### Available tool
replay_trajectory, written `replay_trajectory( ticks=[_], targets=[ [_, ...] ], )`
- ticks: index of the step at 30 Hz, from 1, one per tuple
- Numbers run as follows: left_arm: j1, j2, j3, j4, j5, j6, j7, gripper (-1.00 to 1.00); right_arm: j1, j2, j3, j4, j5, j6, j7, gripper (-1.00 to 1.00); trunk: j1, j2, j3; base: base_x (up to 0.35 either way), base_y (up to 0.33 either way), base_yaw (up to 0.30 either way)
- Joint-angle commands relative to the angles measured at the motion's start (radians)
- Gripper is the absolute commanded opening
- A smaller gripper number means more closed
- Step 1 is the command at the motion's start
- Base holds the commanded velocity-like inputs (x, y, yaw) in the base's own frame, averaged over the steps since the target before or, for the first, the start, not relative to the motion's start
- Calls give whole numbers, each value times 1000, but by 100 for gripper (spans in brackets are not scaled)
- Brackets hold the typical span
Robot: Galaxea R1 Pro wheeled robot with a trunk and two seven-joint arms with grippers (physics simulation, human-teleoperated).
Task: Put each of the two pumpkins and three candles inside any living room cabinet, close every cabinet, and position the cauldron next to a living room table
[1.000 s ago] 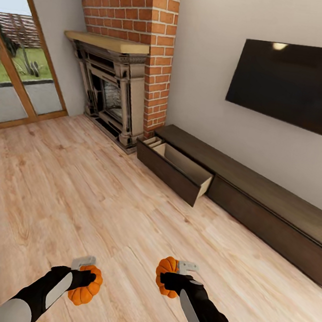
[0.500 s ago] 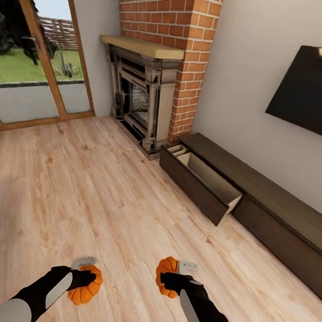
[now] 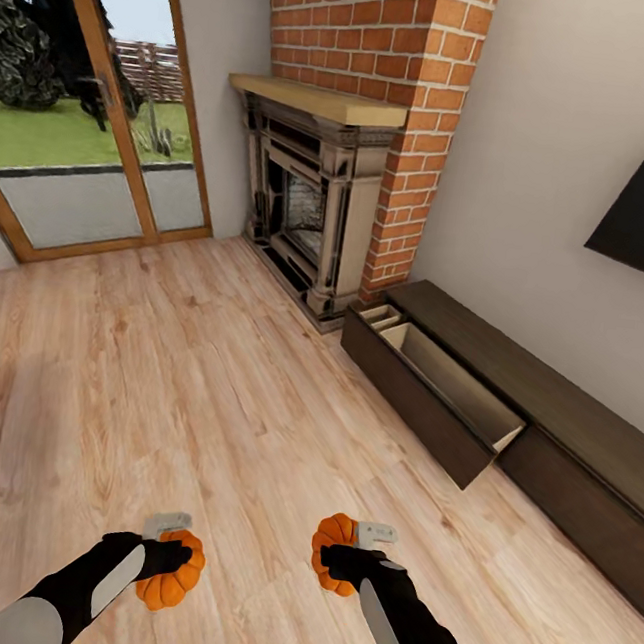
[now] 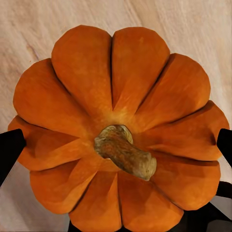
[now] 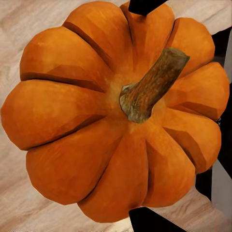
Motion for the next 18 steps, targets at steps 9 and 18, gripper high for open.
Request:
replay_trajectory(
  ticks=[9,18],
  targets=[
    [-1,1,-8,-2,10,4,10,-100,-1,-1,3,-3,-11,-2,-7,-100,1,-2,-2,335,102,1],
    [-1,1,-8,-2,10,4,10,-100,-1,-5,63,-2,-13,-36,-4,-100,1,-2,-2,335,102,0]
  ],
)
